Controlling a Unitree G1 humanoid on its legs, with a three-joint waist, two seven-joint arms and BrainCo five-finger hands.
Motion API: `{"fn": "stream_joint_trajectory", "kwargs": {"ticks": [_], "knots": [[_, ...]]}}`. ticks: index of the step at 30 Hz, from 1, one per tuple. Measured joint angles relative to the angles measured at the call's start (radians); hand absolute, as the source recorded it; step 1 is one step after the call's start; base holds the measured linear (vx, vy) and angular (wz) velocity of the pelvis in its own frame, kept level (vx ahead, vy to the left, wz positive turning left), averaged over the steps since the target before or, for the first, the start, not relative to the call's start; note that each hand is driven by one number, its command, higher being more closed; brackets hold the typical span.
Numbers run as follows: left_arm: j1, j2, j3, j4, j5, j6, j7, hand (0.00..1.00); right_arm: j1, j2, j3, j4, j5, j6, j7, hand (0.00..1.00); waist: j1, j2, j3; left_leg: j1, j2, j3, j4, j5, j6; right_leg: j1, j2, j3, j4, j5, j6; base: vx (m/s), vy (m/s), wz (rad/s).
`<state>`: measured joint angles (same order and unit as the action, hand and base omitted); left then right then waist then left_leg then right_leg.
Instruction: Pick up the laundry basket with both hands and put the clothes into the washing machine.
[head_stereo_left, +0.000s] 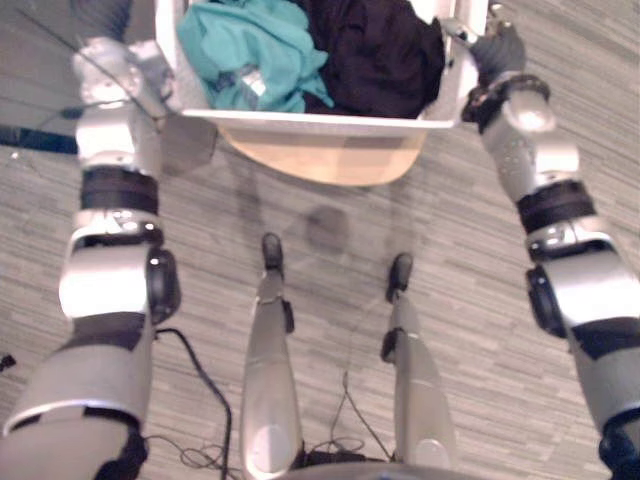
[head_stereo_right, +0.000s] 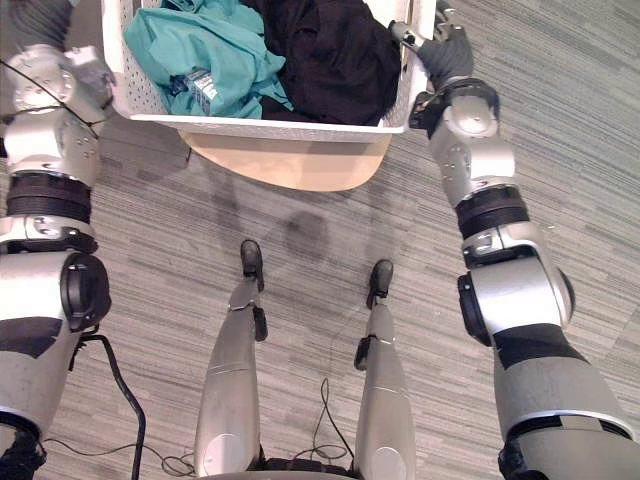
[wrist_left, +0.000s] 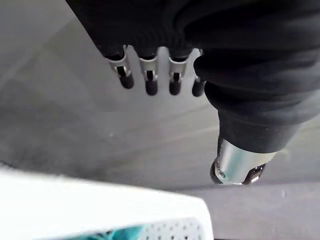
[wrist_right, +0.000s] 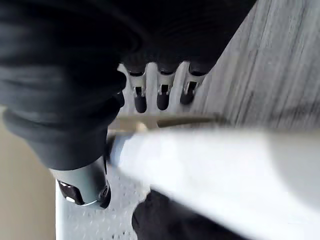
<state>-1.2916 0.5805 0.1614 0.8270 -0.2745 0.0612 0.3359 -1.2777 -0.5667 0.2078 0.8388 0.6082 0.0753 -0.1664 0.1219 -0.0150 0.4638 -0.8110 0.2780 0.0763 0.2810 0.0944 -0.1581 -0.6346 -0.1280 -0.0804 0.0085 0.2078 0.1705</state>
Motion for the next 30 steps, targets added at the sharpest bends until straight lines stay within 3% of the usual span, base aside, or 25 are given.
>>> {"fn": "stream_joint_trajectory", "kwargs": {"ticks": [3, 9, 12, 17, 20, 23, 27, 30], "knots": [[0.007, 0.028, 0.006, 0.0, -0.001, -0.001, -0.008, 0.0, 0.001, -0.068, -0.015, -0.004, 0.003, 0.0, -0.003, 0.0, -0.001, 0.0, 0.009, -0.002, -0.001, 0.0, 0.011, 0.0, 0.001, 0.0, -0.007, -0.002, 0.01, 0.0, 0.0, -0.04, 0.012, 0.03], [0.126, 0.06, 0.052, -0.058, -0.003, -0.008, -0.008, 0.0, 0.144, -0.097, -0.106, -0.145, 0.018, -0.005, -0.006, 0.0, -0.024, 0.0, 0.01, 0.011, -0.001, 0.01, 0.016, -0.003, 0.004, 0.006, -0.011, 0.003, 0.026, -0.004, 0.004, -0.03, 0.014, 0.0], [0.28, 0.062, 0.085, -0.181, -0.027, -0.02, -0.004, 0.0, 0.337, -0.107, -0.215, -0.281, 0.019, -0.013, -0.01, 0.0, -0.027, 0.0, 0.01, 0.051, 0.0, 0.021, 0.017, -0.005, 0.008, 0.04, -0.013, 0.008, 0.027, -0.009, 0.008, 0.0, 0.0, 0.0], [0.632, 0.044, 0.132, -0.519, -0.031, -0.073, 0.028, 0.0, 0.782, -0.1, -0.413, -0.571, 0.011, -0.032, -0.027, 0.0, -0.03, 0.0, 0.01, 0.144, -0.003, 0.042, 0.017, -0.021, 0.02, 0.082, -0.019, 0.022, 0.122, -0.083, -0.002, 0.0, -0.004, 0.04], [0.867, -0.062, 0.19, -0.713, -0.038, -0.114, 0.044, 0.0, 1.033, -0.007, -0.561, -0.716, -0.022, -0.044, -0.025, 0.0, -0.036, 0.003, 0.005, 0.22, -0.017, 0.043, 0.009, -0.033, 0.017, 0.121, -0.035, 0.019, 0.202, -0.144, -0.004, 0.0, -0.019, 0.16], [1.094, -0.217, 0.203, -0.812, -0.043, -0.136, 0.041, 0.0, 1.224, 0.118, -0.628, -0.772, -0.06, -0.07, -0.006, 0.0, -0.039, 0.004, -0.074, 0.263, -0.028, 0.053, -0.004, -0.05, 0.019, 0.136, -0.052, 0.017, 0.247, -0.191, -0.008, 0.02, -0.027, 0.11], [1.311, -0.425, 0.2, -0.816, -0.077, -0.139, 0.014, 0.0, 1.412, 0.325, -0.629, -0.77, -0.11, -0.066, 0.04, 0.0, -0.052, 0.009, -0.165, 0.385, -0.054, 0.069, -0.069, -0.049, 0.021, 0.216, -0.077, 0.013, 0.268, -0.228, -0.006, 0.07, -0.016, 0.11], [1.399, -0.525, 0.188, -0.717, -0.078, -0.134, -0.034, 0.0, 1.51, 0.417, -0.621, -0.7, -0.152, -0.049, 0.066, 0.0, -0.054, 0.02, -0.239, 0.475, -0.072, 0.083, -0.109, -0.047, 0.019, 0.279, -0.095, 0.014, 0.276, -0.255, -0.001, 0.1, -0.02, 0.06]]}}
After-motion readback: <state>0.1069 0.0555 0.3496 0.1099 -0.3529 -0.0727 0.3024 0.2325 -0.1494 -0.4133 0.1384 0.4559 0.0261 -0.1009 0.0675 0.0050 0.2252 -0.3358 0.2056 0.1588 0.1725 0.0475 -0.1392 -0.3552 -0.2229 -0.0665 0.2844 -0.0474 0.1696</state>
